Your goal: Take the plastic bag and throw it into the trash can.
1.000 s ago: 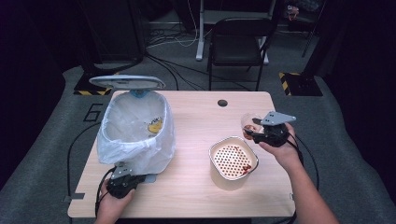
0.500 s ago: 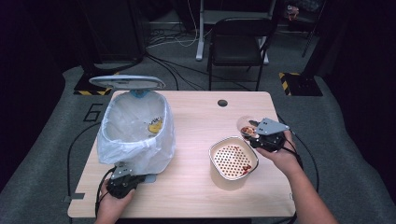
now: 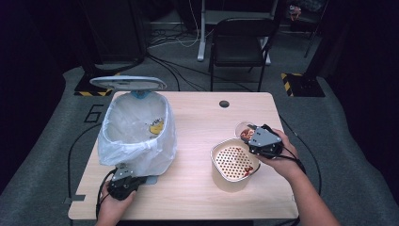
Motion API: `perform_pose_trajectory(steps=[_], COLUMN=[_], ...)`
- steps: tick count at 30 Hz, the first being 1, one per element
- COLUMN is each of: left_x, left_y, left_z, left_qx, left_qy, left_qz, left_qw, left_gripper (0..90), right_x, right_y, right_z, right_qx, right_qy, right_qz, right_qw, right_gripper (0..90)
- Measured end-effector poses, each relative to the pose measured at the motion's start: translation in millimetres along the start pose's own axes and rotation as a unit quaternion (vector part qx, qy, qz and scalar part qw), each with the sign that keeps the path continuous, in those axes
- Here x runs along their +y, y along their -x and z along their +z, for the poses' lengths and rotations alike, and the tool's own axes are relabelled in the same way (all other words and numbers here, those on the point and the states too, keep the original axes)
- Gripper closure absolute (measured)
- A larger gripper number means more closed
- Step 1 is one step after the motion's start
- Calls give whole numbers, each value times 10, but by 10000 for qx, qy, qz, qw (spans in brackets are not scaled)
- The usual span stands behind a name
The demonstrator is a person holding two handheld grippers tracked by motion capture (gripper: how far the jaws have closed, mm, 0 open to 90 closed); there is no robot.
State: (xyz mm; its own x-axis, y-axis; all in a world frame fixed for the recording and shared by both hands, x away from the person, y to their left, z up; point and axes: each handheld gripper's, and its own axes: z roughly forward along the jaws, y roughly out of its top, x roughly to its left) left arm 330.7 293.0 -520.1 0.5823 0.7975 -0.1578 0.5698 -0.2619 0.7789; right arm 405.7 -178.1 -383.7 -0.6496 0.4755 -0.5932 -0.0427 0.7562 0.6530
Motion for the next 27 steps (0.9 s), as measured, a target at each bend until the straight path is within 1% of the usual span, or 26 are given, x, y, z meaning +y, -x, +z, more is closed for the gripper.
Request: perform_pose_trajectory(steps=[4, 8, 9, 11, 19, 22, 25, 27], left_x=[1, 1, 1, 0, 0, -1, -1, -1], left_y=[2, 1, 0, 1, 1, 3, 2, 3], left_z=[0, 0, 0, 0, 0, 0, 0, 0], left_qx=[1, 1, -3, -1, -1, 7, 7, 9], left_qy=[-3, -5, -3, -3, -2, 0, 1, 4], left_qz=[8, 11, 10, 5, 9, 8, 3, 2], left_qw=[10000, 10000, 10000, 10000, 10000, 10000, 10000, 10000], left_gripper=[900, 900, 900, 900, 900, 900, 900, 900], right_x=[12, 15, 15, 19, 39, 49, 53, 55], right_y=[-34, -53, -59, -62, -92, -103, -111, -117], right_z=[-6, -18, -19, -31, -69, -82, -88, -89], right_qx=[-42, -104, -93, -86, -99, -95, -139, -118], right_qy=[-36, -18, -15, 12, 13, 20, 10, -6], right_qz=[-246, -407, -397, -496, -687, -800, -898, -929], right_qw=[9997, 9991, 9992, 9987, 9976, 9967, 9959, 9956], right_gripper=[506, 508, 509, 510, 511, 511, 512, 512])
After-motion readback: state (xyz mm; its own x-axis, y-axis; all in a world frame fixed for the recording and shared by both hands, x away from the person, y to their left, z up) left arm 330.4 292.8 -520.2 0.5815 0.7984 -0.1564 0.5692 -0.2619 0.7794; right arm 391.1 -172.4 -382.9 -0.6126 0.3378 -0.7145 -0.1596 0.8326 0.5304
